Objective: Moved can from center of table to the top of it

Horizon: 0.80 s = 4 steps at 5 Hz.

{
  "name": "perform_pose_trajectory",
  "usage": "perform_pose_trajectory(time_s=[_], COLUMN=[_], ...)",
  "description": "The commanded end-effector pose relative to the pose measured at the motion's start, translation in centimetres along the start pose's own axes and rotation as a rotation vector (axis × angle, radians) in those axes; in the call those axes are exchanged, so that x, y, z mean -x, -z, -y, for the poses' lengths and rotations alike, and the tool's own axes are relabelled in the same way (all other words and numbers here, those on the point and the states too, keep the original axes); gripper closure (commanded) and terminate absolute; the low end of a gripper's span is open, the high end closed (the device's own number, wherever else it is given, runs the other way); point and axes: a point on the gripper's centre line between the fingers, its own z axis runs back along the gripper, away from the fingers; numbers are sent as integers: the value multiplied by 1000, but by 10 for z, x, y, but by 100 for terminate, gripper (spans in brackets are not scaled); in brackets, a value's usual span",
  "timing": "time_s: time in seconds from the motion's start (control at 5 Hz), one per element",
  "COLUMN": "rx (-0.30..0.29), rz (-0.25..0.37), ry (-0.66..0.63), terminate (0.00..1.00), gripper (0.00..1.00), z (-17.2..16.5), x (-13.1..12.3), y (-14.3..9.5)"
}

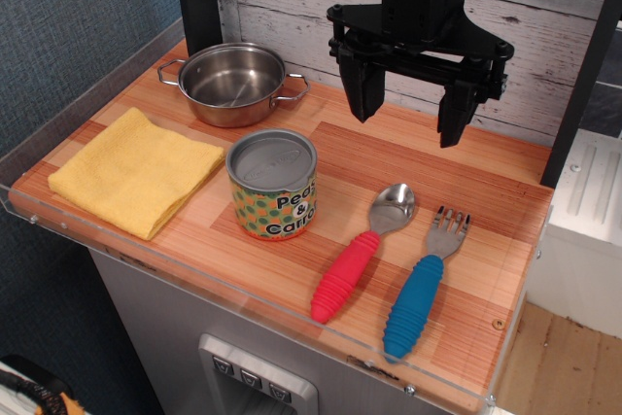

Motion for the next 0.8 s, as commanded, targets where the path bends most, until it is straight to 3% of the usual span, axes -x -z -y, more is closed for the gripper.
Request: perform_pose_trajectory(time_s=[0.0,0.2,0.4,0.6], rx=[0,34,28,-24], rz=[0,-32,-96,-171], ry=[0,44,142,229], terminate=[0,0,0,0], gripper=[0,0,0,0], z=[0,-9,-21,-42], x=[0,24,56,84], y=[0,-2,-5,-11])
